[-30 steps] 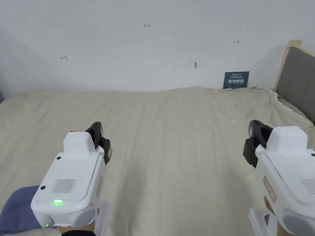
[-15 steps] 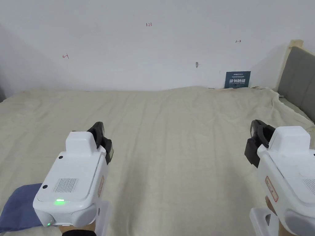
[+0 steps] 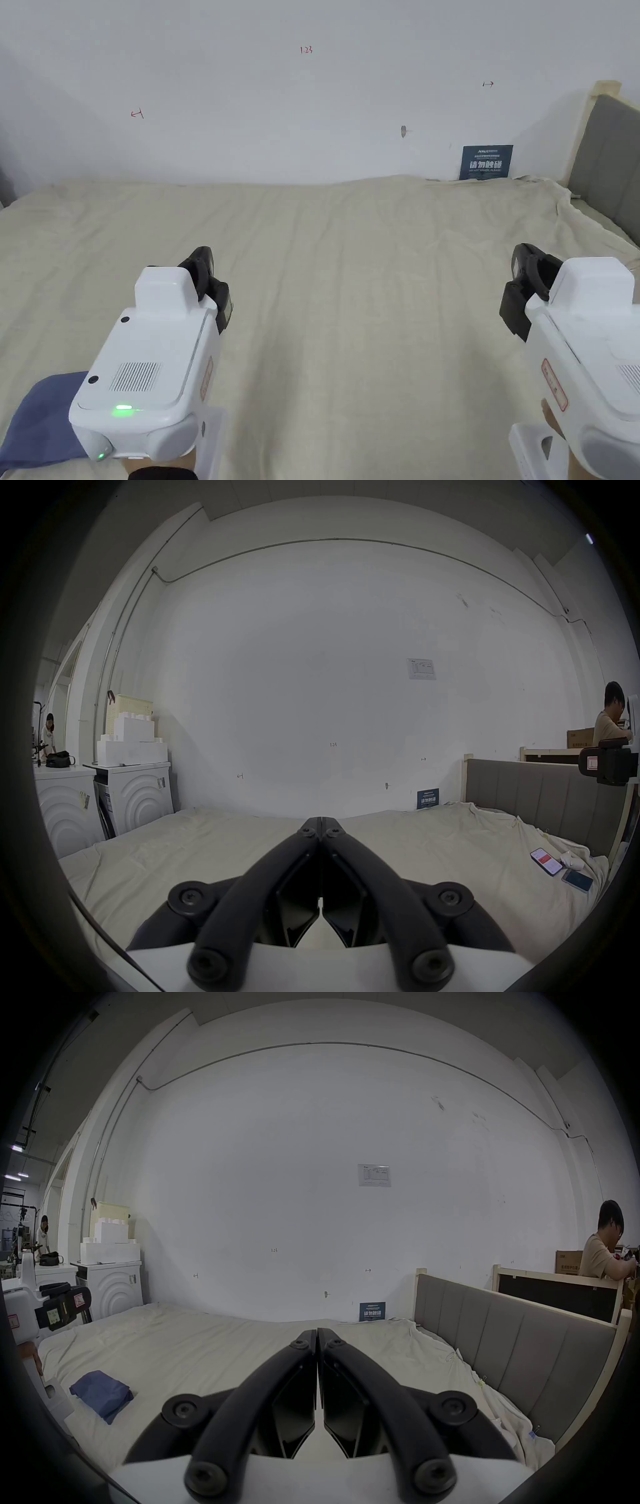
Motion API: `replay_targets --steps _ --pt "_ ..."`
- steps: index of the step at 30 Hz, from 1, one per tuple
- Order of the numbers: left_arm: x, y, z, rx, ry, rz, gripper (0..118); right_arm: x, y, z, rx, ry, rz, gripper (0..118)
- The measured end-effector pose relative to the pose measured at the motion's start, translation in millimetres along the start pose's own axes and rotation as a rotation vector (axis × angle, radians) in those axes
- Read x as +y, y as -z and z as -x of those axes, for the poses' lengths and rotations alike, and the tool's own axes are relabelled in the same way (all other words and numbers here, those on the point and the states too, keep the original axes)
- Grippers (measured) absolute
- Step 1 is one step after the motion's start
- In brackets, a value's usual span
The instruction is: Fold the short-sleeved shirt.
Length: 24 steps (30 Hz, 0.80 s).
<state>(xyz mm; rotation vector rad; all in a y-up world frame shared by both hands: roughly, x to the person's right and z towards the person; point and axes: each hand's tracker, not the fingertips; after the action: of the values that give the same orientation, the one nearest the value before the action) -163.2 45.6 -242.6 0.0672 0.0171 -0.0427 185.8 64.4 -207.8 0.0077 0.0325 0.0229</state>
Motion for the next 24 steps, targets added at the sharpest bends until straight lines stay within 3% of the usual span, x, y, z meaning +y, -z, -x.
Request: replay_targets --steps 2,4,6,7,8,10,11,14,17,24 --pt "-0.3 -1.1 -0.4 0.004 -0.001 -0.005 0 -0.7 -0.6 -0.2 -0.002 0.001 -0.001 0" --pt "-0.6 -1.1 0.2 0.004 -0.009 -0.006 8 -1.3 -1.1 -0.7 -0.008 0.0 0.002 2" --pt "-3.3 -1.5 1.8 0.008 -0.025 -0.023 38 -2.0 -1.9 -0.7 -0.015 -0.001 0.002 21" --pt "-4.6 -1.6 2.9 0.008 -0.032 -0.027 60 -2.3 -2.1 -1.6 -0.014 0.0 0.005 38" --pt "-4.5 -1.3 3.4 0.011 -0.041 -0.022 83 -2.4 -2.2 -2.0 -0.009 0.003 0.009 62" --pt "-6.9 1.1 5.4 0.021 -0.058 -0.01 109 -2.9 -2.0 -2.0 -0.014 0.003 0.014 87" --pt "-7.4 1.3 5.7 0.023 -0.059 -0.008 117 -3.3 -2.1 -2.0 -0.016 0.005 0.012 94" --pt "-8.7 -1.1 6.9 0.022 -0.05 -0.016 118 -3.9 -2.2 -2.3 -0.021 0.025 0.016 110" --pt "-7.2 -2.7 6.7 0.021 -0.037 -0.016 118 -4.5 -0.4 -3.4 -0.013 0.037 0.028 117" --pt "-4.9 -2.4 8.0 0.035 -0.042 -0.029 118 -2.4 -0.8 -3.5 -0.02 0.036 0.013 118"
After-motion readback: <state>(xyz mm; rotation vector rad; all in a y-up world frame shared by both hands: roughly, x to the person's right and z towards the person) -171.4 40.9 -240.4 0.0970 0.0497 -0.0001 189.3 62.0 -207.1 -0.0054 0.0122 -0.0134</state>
